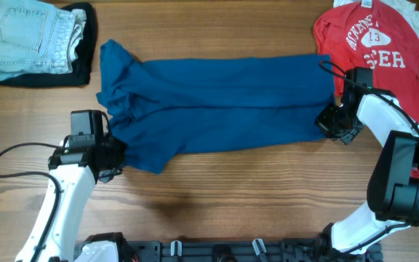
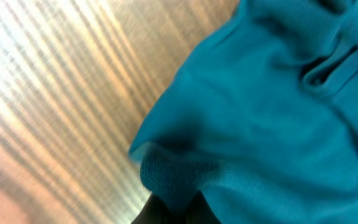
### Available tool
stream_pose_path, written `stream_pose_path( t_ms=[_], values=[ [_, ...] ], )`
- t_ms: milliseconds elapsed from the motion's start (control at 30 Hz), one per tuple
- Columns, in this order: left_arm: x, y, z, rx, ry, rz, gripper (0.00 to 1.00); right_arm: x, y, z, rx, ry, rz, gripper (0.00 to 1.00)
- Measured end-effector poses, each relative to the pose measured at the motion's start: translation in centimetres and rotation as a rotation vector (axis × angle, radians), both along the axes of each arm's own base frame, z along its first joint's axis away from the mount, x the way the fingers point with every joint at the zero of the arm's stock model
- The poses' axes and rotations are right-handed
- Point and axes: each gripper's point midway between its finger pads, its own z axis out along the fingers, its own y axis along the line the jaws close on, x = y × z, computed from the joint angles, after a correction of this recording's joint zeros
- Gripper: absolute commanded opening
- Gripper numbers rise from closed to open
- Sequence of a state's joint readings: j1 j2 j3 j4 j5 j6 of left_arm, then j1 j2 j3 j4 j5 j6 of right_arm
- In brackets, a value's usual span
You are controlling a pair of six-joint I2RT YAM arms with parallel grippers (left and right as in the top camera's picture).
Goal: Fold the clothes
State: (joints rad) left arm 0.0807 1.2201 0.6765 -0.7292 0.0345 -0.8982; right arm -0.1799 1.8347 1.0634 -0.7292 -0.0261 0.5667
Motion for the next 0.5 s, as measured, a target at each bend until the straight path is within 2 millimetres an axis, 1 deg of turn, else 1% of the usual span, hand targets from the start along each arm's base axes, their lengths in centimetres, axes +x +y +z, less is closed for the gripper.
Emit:
stream_pose_path(
  t_ms=[33,100,133,200,233,300,367,433,500],
  values=[
    [-0.6,-0.1,0.5,0.003,0.013,-0.014,0.04,-0.3,-0.1,0.1,0.0,0.015,0.012,0.04],
    [-0.7,-0.1,2.5,0.017,-0.017,-0.05,0.04,-1.0,-0.4,0.3,0.004,0.06,0.033,0.04],
    [-1.0,-0.1,4.0,0.026,-0.025,-0.07,0.04,-1.3,-0.5,0.7,0.008,0.084,0.037,0.04],
    [-1.1,0.1,6.9,0.047,-0.076,-0.085,0.04,-0.9,-0.6,1.9,0.008,0.094,0.051,0.04],
    [-0.9,0.2,8.7,0.062,-0.128,-0.09,0.04,-0.1,-0.8,2.7,0.004,0.077,0.059,0.04],
    [-0.8,0.3,10.9,0.081,-0.196,-0.098,0.04,0.7,-0.7,3.7,0.011,0.056,0.09,0.04],
    [-1.5,0.4,12.0,0.098,-0.225,-0.105,0.04,1.1,-0.4,4.8,0.03,0.04,0.123,0.04],
    [-2.5,0.4,11.9,0.103,-0.204,-0.11,0.04,0.5,0.0,6.3,0.04,0.028,0.152,0.04],
    [-3.0,0.4,11.8,0.104,-0.189,-0.112,0.04,-0.2,0.2,8.4,0.04,0.0,0.17,0.04]
  ],
)
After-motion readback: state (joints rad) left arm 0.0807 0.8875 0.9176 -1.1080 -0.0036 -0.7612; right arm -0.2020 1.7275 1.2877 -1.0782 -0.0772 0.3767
